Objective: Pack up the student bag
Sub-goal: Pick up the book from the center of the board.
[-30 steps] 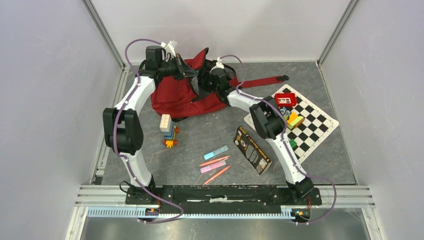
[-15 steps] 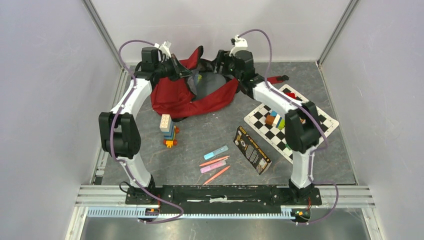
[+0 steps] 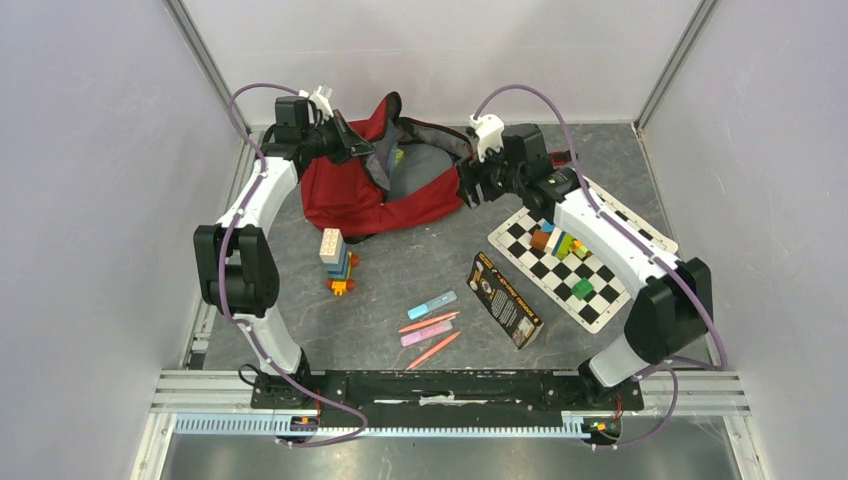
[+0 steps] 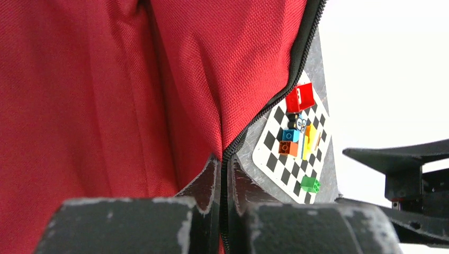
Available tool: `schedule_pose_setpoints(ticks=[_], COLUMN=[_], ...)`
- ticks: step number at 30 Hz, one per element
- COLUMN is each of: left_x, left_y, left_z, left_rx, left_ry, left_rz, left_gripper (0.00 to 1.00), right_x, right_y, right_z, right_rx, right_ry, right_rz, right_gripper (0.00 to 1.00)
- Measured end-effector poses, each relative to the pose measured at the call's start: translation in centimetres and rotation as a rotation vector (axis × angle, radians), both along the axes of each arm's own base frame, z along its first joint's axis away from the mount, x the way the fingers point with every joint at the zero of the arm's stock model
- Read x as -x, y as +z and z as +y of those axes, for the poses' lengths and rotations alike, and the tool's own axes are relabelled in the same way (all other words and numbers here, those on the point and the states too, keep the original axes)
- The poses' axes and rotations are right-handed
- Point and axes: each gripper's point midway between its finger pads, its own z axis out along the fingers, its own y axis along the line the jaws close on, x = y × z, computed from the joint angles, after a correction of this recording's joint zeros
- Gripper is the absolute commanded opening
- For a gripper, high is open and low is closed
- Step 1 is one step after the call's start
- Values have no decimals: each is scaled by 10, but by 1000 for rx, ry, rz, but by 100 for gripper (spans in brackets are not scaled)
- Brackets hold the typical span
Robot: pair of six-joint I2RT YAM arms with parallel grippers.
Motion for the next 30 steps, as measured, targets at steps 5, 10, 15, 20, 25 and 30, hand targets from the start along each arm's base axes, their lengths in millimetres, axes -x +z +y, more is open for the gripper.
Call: schedule_pose_setpoints(ticks=[5, 10, 15, 20, 25, 30], left_x=[1, 3, 5, 5, 5, 4], left_y=[-2, -4, -5, -5, -5, -4], left_z=[3, 5, 5, 5, 5, 4], left_rx=[-11, -14, -15, -14, -14, -13], left_ry=[3, 8, 8, 8, 7, 7], left_rz=[4, 7, 9, 11, 9, 5], left_gripper=[2, 2, 2, 2, 2, 2], right_x=[50, 104, 143, 155, 164, 178], right_y=[-24, -53, -79, -88, -96, -106], right_z=[-19, -25, -30, -37, -37, -40], right_rx=[89, 155, 227, 272, 293, 316], right_ry=[49, 99, 115, 80, 64, 57], right_rz=[128, 235, 318, 330, 349, 384], right_gripper=[76, 74, 73, 69, 64, 56])
